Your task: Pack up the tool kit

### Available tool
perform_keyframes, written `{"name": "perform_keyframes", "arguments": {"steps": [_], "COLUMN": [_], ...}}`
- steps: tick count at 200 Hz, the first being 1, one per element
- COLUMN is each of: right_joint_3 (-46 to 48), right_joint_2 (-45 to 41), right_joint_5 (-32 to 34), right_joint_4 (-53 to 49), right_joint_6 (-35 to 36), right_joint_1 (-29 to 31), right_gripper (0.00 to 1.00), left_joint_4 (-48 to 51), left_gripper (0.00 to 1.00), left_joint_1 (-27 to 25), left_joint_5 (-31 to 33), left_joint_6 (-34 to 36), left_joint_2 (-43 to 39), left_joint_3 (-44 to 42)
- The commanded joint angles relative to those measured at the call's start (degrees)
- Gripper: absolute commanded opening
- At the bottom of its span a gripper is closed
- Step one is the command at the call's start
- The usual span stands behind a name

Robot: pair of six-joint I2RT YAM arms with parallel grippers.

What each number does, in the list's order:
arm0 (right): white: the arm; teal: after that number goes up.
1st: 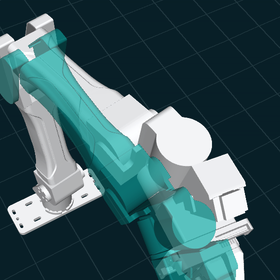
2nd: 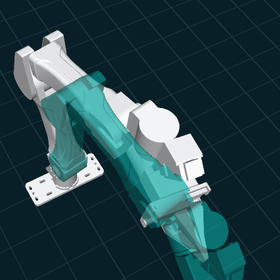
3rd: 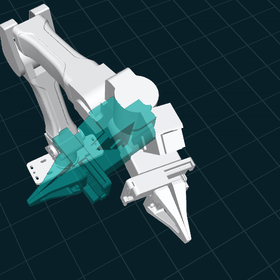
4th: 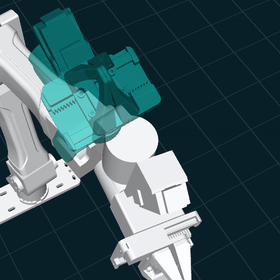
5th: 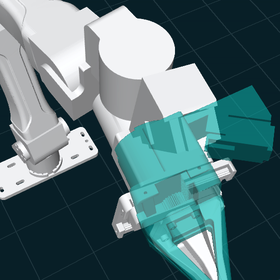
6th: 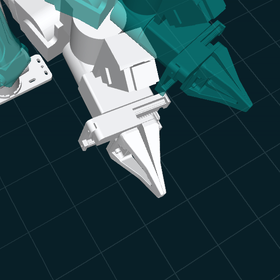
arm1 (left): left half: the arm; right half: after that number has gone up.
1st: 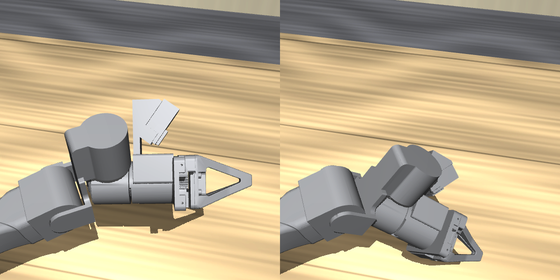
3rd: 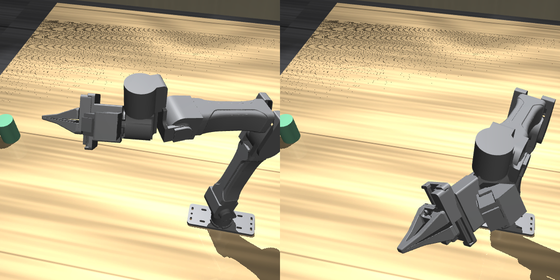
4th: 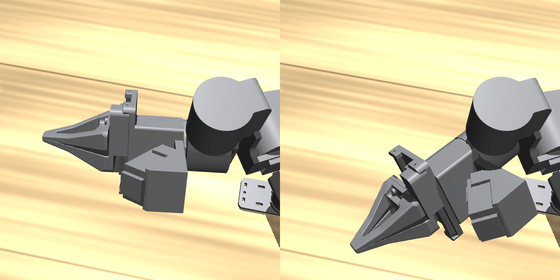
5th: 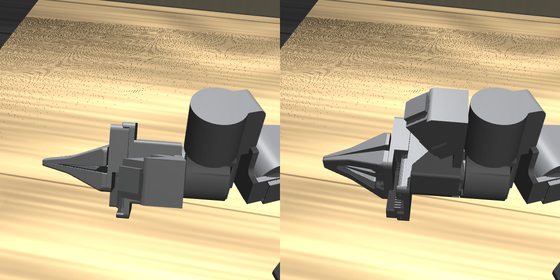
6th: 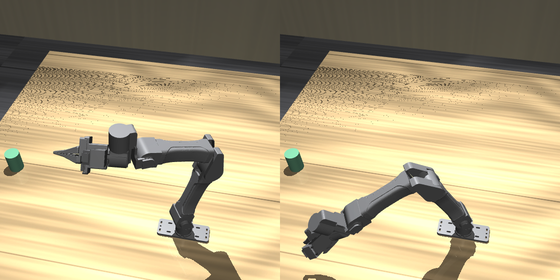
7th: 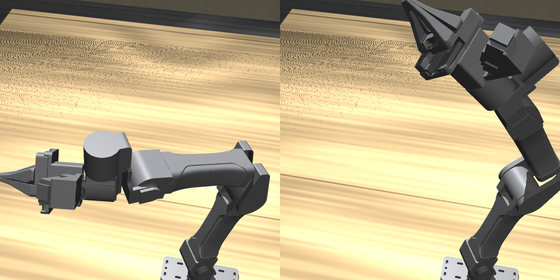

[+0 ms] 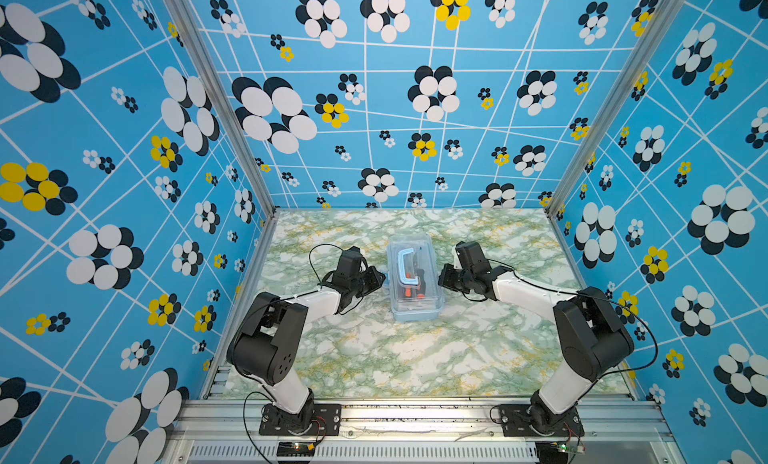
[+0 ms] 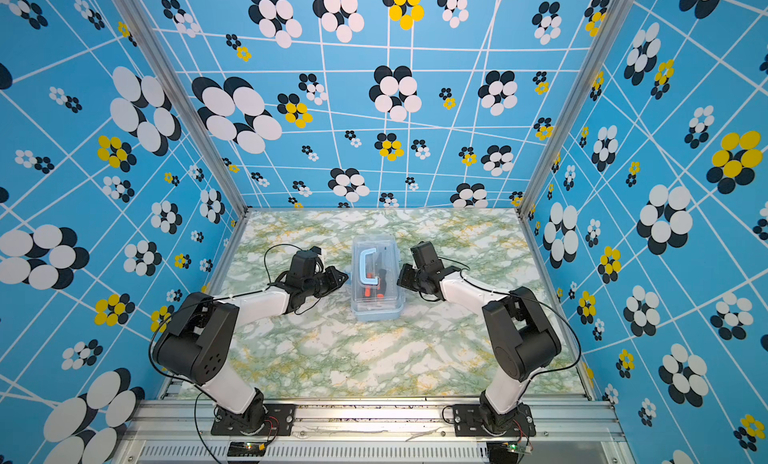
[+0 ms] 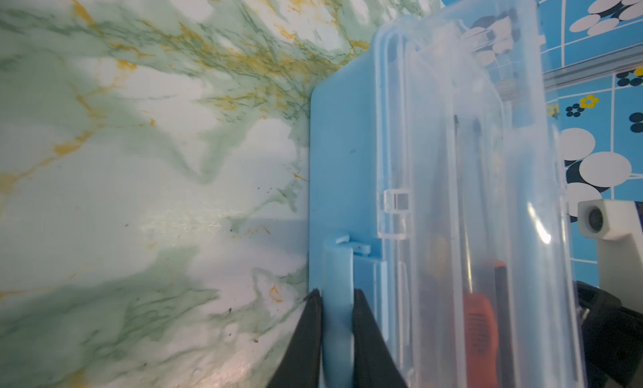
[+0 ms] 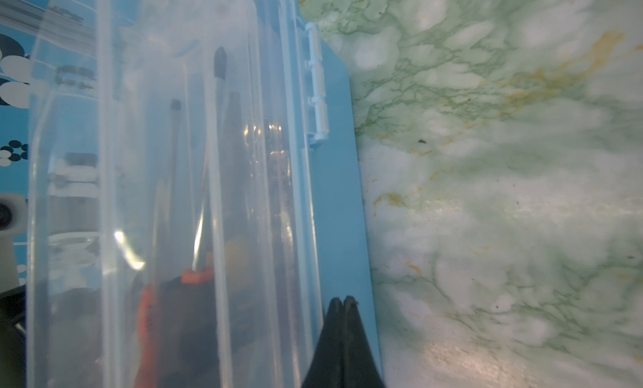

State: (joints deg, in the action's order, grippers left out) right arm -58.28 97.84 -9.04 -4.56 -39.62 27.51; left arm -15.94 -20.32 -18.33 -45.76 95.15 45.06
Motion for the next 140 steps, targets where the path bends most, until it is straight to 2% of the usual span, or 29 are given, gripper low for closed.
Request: {"name": "perform_keyframes", "arguments": {"steps": [1,140], "right_joint_3": [-1.2,-0.9], "right_joint_2": [1.4,0.2], "right_joint_5": [-1.0,-0.9], "right_joint_4": [-2.6,-2.6], "right_joint_6": [1.3,1.4], "right_joint_1": [1.8,1.8], "right_gripper": [0.01,0.01], "left_joint_4": [-0.9,2.9], "left_gripper": [0.11,0.1], "left_joint_1": [-0.6,-0.5], "left_joint_5": [-1.8,-2.4], "left_joint_6": [0.1,0.6], "left_joint_2": [-0.1,-7.5], "left_joint_3": [0.7,2.2]}}
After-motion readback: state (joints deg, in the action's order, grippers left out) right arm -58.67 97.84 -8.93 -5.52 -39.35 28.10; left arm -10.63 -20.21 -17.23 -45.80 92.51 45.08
